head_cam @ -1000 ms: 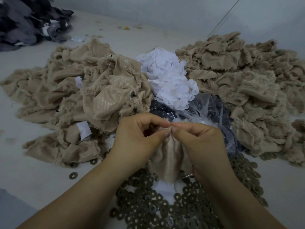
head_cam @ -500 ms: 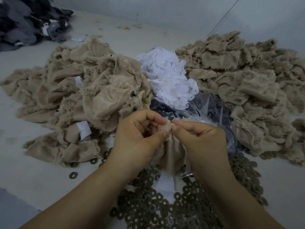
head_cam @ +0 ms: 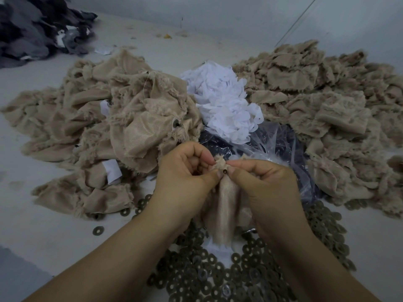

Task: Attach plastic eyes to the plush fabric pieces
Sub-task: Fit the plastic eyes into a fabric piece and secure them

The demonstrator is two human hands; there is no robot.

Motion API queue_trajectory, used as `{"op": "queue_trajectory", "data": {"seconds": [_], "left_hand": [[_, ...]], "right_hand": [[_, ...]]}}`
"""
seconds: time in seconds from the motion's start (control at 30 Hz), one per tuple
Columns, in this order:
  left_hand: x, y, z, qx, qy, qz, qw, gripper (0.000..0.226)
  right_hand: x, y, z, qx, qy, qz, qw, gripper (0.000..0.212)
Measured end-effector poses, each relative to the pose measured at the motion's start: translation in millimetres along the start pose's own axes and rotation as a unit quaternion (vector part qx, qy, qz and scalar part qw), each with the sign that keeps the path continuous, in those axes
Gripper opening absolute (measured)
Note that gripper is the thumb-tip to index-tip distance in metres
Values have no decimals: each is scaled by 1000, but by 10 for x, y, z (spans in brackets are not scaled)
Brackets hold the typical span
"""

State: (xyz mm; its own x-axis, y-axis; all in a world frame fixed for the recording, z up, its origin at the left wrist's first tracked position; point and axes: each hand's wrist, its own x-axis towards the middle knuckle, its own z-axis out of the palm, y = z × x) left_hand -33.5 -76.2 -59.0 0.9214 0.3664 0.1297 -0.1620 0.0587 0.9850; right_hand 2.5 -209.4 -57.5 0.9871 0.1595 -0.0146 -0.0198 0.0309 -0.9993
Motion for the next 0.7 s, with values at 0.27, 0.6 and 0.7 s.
{"op": "queue_trajectory", "data": {"seconds": [0.27, 0.6, 0.7], "left_hand": [[-24, -14, 22, 122, 17, 104, 987, 21], [73, -16, -71, 181, -36, 47, 982, 24], [211, -8, -50, 167, -33, 28, 985, 15]], "right_hand": [[-9, -3, 14, 2, -27, 52, 998, 11], [10, -2, 1, -26, -13, 67, 997, 15], [28, -24, -8, -29, -3, 72, 997, 18]]}}
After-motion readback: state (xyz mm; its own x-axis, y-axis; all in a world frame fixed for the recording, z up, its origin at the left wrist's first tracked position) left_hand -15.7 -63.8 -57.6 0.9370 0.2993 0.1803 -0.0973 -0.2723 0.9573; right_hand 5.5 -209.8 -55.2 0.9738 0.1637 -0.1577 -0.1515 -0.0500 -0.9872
